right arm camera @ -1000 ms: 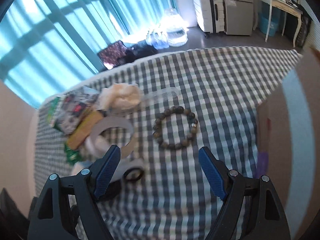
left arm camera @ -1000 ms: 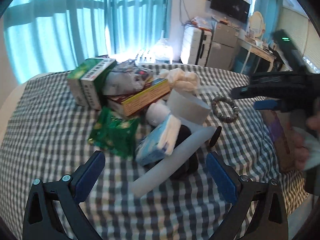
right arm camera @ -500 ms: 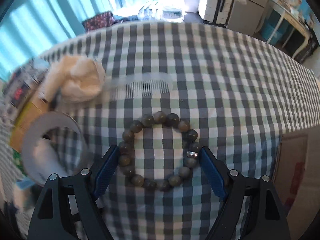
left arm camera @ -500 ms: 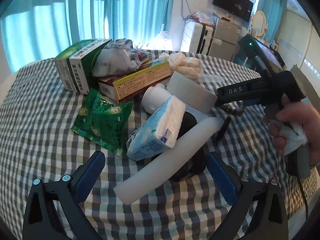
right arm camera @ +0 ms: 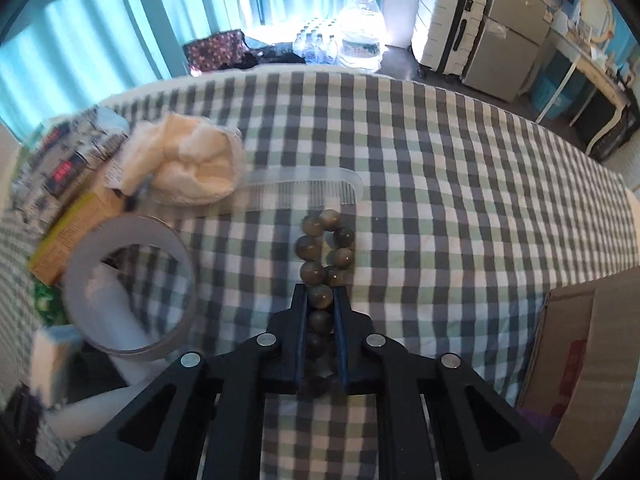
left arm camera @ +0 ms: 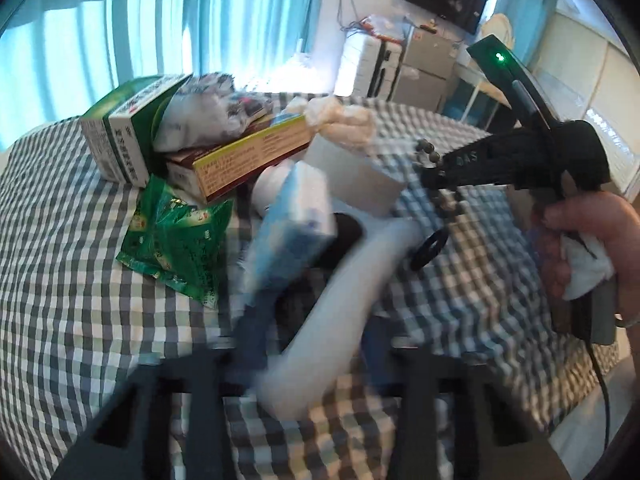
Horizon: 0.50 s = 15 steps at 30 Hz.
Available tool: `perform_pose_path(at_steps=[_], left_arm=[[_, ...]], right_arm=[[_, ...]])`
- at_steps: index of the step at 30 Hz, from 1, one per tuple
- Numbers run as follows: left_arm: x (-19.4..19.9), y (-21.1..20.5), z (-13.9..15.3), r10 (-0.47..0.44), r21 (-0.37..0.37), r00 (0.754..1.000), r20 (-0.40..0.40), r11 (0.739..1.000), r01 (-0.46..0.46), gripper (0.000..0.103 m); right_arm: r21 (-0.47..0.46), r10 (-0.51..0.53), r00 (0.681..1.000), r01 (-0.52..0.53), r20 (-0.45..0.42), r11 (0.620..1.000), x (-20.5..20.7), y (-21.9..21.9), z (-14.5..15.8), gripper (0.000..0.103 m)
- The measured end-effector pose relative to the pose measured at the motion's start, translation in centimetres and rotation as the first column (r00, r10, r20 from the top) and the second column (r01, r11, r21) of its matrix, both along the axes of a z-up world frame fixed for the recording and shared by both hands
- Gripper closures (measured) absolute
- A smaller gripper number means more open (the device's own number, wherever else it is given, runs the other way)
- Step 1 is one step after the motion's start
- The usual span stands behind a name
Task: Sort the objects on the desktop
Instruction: 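Grasp the black sunglasses with the left tool while the right tool grasps the bead bracelet, then carry sunglasses and bracelet to the box and open both tools inside it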
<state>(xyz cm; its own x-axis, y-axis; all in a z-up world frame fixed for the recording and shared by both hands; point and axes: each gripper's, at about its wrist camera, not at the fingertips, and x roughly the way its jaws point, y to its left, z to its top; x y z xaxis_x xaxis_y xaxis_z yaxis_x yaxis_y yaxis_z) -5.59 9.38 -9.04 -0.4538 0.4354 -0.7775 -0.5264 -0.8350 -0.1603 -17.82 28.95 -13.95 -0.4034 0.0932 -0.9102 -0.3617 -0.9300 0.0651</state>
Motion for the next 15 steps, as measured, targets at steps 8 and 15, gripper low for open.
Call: perform_pose_path(at_steps=[8, 15], left_arm=[[2.4, -0.9, 2.2, 0.005, 0.044, 1.0, -0.02, 0.999, -0.004, 0.074], [3.6, 0.9, 1.7, -0.051, -0.014, 0.999, 0.002, 0.999, 0.051, 0.072]], right_arm=[[-0.111, 0.01, 0.997, -0.019, -0.075, 0.994, 2.0, -0.8, 2.0, 0.091], [-0.175, -0.022, 0.997, 0.007, -0.08, 0.985, 4.0, 0.9, 2.4, 0.091]])
